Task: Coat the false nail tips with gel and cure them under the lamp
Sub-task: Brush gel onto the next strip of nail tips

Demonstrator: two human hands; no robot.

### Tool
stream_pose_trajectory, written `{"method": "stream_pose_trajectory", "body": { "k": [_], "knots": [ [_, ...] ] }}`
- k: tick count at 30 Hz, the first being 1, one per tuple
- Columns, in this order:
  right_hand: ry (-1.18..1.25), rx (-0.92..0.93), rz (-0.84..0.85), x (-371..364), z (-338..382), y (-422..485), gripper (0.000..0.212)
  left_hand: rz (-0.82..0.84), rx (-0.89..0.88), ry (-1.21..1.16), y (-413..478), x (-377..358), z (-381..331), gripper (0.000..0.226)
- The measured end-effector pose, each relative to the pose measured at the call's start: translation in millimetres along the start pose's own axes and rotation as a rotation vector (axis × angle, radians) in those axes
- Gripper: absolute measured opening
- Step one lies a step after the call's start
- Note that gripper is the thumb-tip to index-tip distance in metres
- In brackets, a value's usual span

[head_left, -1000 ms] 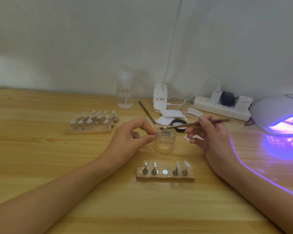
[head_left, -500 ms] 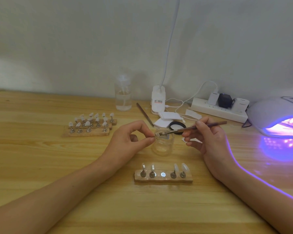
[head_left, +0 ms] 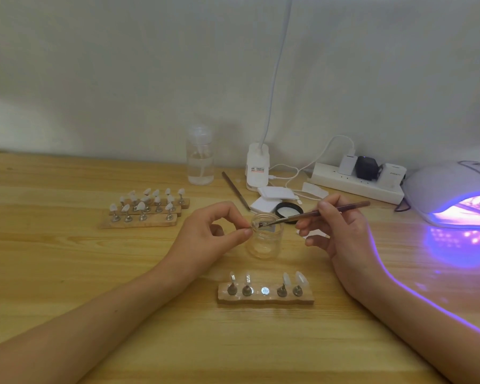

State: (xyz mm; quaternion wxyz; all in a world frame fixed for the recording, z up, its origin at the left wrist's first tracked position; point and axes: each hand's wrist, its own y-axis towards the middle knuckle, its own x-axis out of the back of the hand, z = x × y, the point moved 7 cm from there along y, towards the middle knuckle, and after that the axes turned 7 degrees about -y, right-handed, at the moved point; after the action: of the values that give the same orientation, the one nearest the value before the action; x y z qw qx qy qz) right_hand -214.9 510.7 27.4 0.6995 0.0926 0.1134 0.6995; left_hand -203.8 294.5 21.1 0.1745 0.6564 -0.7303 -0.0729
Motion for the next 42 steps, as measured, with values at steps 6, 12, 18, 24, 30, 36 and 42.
{"method": "stream_pose_trajectory", "body": {
  "k": [6, 12, 18, 24, 30, 36, 42],
  "knots": [
    [0.022, 0.062, 0.029, -3, 8, -2, 0.016, 0.003, 0.000, -0.004, -1, 0, -2, 0.012],
    [0.039, 0.054, -0.004, 0, 7, -1, 0.017, 0.003, 0.009, -0.004, -1, 0, -1, 0.011],
    [-0.014, 0.034, -0.030, 4, 4, -2, 0.020, 0.001, 0.018, -0.015, -1, 0, -1, 0.012],
    [-0.038, 0.040, 0.011, -1, 5, -2, 0.016, 0.004, 0.010, -0.018, 0, 0, -1, 0.015],
    [-0.036, 0.047, -0.063, 8, 6, -3, 0.034, 0.000, 0.013, -0.003, -1, 0, -1, 0.019],
    [-0.016, 0.023, -0.153, 31, 7, -1, 0.042, 0.003, 0.006, 0.007, 0, 0, -1, 0.017],
    [0.086, 0.094, -0.112, 34, 11, -1, 0.031, 0.008, 0.004, -0.003, -1, 0, -1, 0.016]
  ]
}}
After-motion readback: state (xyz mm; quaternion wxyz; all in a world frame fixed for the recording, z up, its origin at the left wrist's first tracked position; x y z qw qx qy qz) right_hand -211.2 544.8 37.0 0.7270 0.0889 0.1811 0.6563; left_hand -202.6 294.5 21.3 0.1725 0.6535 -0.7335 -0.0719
